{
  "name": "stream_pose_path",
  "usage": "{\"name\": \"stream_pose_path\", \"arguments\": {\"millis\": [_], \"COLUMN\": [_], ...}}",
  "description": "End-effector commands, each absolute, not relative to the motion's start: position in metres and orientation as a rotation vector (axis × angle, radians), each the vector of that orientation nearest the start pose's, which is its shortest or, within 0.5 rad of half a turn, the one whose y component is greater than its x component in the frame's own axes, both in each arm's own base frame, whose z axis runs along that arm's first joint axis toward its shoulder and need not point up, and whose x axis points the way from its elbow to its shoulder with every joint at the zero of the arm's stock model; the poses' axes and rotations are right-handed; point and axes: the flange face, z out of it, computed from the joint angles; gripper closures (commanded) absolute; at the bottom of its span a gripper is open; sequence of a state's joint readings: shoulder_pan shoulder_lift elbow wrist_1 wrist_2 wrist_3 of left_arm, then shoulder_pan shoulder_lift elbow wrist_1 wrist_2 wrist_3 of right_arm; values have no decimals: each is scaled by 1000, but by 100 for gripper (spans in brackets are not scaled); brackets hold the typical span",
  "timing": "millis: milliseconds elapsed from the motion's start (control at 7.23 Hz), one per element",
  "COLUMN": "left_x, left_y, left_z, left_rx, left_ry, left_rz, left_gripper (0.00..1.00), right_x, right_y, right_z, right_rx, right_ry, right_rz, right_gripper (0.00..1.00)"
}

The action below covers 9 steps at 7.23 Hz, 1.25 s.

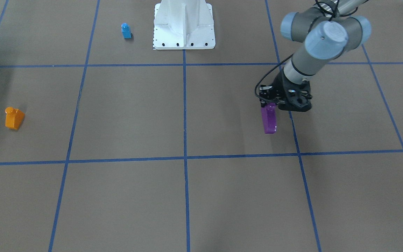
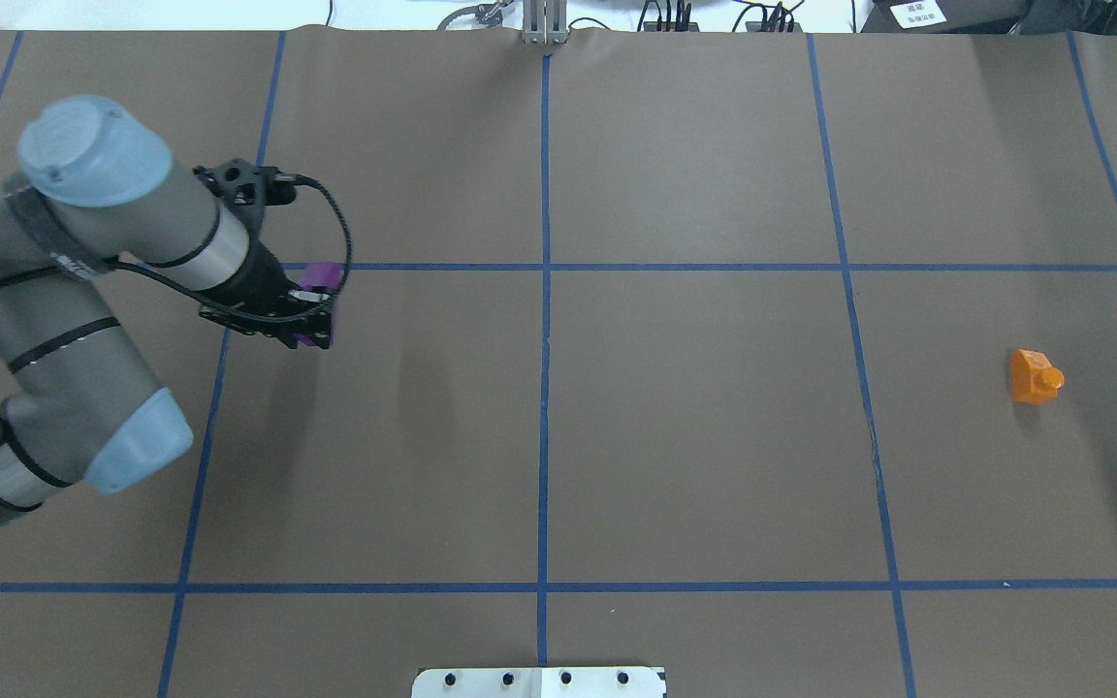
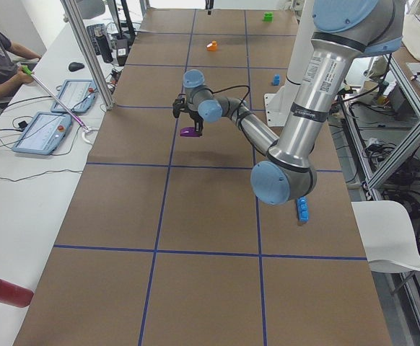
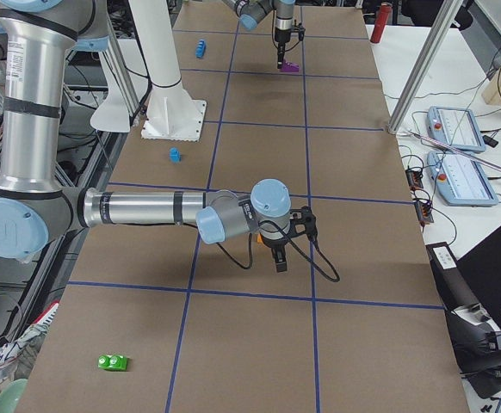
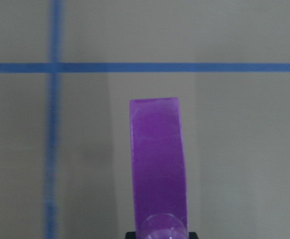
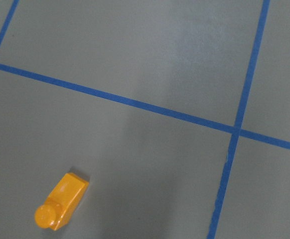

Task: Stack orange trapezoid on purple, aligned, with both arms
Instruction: 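Carry the purple block with the left gripper to the table center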

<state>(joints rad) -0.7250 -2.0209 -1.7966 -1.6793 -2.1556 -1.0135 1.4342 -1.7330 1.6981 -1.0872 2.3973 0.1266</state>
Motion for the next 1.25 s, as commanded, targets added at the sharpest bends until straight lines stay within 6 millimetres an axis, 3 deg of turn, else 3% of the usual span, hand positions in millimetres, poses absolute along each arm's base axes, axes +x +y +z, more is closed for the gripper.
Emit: {"name": "stream_pose_path", "arguments": {"millis": [0, 138, 277, 415, 553, 1107], "left_x": [500, 541, 584, 601, 623, 640], "left_y": [-449, -467, -467, -471, -450, -443], "left_z": [201, 168, 156, 142, 146, 160], "left_rx": [50, 35, -13, -24, -28, -36], "left_ry": [909, 902, 884, 879, 861, 825], "left_rz": [130, 128, 107, 105, 130, 133], "left_gripper": [100, 100, 100, 100, 100, 100], "right_x": [-13, -30, -35, -41, -55, -73], "right_y": [-442, -442, -447, -458, -460, -468], "right_z": [622, 620, 613, 598, 593, 582], "right_rx": [394, 352, 339, 322, 306, 299], "right_ry": [-894, -918, -928, -944, -951, -964], "right_rz": [-206, -190, -152, -86, -89, -104], "right_gripper": [0, 0, 0, 0, 0, 0]}}
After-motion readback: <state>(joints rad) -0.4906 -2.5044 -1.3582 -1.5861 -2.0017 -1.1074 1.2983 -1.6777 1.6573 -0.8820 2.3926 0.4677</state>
